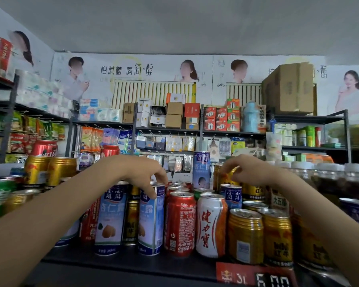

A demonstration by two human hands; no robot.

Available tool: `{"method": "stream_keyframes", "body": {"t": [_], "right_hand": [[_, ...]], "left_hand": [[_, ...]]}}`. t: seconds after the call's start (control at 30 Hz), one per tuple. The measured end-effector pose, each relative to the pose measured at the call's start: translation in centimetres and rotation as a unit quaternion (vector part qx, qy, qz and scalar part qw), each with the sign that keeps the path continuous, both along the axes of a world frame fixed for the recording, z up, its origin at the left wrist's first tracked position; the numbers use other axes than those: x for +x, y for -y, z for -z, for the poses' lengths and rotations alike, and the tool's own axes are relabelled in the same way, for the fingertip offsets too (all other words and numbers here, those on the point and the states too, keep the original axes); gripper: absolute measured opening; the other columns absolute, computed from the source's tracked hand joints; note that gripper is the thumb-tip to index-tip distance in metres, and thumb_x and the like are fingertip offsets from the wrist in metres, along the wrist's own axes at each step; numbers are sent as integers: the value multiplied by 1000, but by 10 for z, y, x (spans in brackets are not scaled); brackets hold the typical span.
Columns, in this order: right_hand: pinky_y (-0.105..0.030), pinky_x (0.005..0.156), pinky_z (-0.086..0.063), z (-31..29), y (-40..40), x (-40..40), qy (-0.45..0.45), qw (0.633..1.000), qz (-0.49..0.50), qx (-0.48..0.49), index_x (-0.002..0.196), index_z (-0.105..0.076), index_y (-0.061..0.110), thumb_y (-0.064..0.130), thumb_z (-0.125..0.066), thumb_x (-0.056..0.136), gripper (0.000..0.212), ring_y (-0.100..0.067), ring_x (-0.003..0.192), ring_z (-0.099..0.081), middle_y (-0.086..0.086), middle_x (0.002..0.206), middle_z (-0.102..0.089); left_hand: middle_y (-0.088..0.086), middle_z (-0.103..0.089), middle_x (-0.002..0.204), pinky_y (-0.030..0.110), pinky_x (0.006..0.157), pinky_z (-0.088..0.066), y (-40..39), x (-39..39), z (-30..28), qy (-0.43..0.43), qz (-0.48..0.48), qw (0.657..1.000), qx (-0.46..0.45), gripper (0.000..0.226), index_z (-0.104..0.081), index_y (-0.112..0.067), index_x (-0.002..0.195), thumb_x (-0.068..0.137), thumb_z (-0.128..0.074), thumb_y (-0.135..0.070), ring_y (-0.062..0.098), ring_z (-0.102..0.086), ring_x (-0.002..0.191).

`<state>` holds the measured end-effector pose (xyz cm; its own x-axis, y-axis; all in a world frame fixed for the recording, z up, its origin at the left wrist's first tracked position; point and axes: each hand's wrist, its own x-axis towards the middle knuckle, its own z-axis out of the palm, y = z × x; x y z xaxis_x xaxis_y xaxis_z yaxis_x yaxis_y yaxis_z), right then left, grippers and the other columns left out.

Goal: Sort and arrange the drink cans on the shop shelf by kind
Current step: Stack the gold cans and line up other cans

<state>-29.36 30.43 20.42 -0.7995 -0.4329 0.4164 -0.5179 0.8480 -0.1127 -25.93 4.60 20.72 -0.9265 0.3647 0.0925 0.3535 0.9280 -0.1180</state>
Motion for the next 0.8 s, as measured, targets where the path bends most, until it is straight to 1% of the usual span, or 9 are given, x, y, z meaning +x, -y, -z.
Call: {"method": "stream_keyframes", "body": {"t": [0.1, 0.17, 0.27, 0.4, 0.5, 0.57, 0.63, 0.7, 0.8], "right_hand": [[-28, 93, -48, 2, 15, -4, 22, 996, -71, -45, 104, -61, 24, -2, -52, 88, 32, -12, 105, -57, 3, 111, -60], [-23, 87, -48, 1, 30, -3, 22, 992, -108, -63, 99, -59, 27, -1, -51, 89, 31, -10, 100, -57, 8, 107, -59], [-18, 82, -48, -1, 57, 2, 0, 986, -148, -76, 103, -61, 24, 1, -52, 91, 27, -10, 100, -58, 7, 108, -60], [-26, 85, -50, -12, 101, 14, -34, 969, -206, -131, 97, -61, 24, 4, -57, 89, 22, -10, 97, -60, 6, 105, -63], [-29, 89, -49, -19, 144, 21, -52, 960, -235, -141, 92, -60, 30, 8, -62, 87, 22, -8, 98, -60, 10, 105, -63], [-32, 93, -48, -19, 179, 24, -43, 966, -228, -114, 93, -59, 34, 14, -64, 86, 21, -8, 101, -58, 11, 107, -61], [-33, 94, -47, -18, 214, 28, -10, 974, -216, -73, 101, -61, 28, 18, -67, 84, 21, -10, 102, -57, 7, 109, -60], [-36, 95, -47, -14, 249, 30, 43, 980, -193, 3, 111, -59, 20, 21, -68, 83, 30, -13, 103, -57, 2, 112, -58], [-41, 103, -41, -10, 291, 25, 135, 978, -44, 155, 127, -48, 24, 33, -69, 81, 52, -17, 117, -49, 2, 126, -50]], "left_hand": [[-12, -50, 126, 19, 94, -34, 1, 0, 1, -1, 13, 1000, 23, 49, -47, -24, 131, 85, -64, -27, 9, -44, 121], [-20, -49, 117, 15, 90, -32, 6, 6, -3, -55, 49, 994, 80, 40, -52, -27, 125, 86, -62, -29, 1, -44, 114], [-23, -50, 108, 10, 87, -33, 28, 14, -12, -178, 90, 958, 207, 22, -61, -29, 110, 90, -57, -22, -13, -44, 95], [-23, -57, 97, 3, 71, -36, 78, 21, -15, -246, 88, 926, 272, 18, -64, -28, 98, 91, -54, -15, -17, -48, 88], [-22, -59, 98, 8, 77, -42, 124, 19, -9, -221, 79, 931, 279, 19, -62, -33, 97, 90, -56, -16, -10, -54, 91], [-17, -59, 105, 13, 79, -45, 155, 15, -6, -174, 62, 952, 245, 18, -60, -31, 103, 90, -56, -20, -3, -56, 94], [-12, -58, 112, 13, 78, -44, 185, 8, -4, -137, 45, 971, 189, 23, -58, -26, 112, 90, -57, -25, 3, -56, 96], [-9, -60, 116, 17, 84, -46, 211, 4, -2, -88, 57, 983, 150, 27, -58, -23, 115, 88, -60, -28, 4, -57, 100], [-7, -63, 116, 19, 90, -47, 239, -3, 1, 0, 104, 987, 120, 31, -59, -23, 114, 85, -64, -33, 4, -58, 103]]}}
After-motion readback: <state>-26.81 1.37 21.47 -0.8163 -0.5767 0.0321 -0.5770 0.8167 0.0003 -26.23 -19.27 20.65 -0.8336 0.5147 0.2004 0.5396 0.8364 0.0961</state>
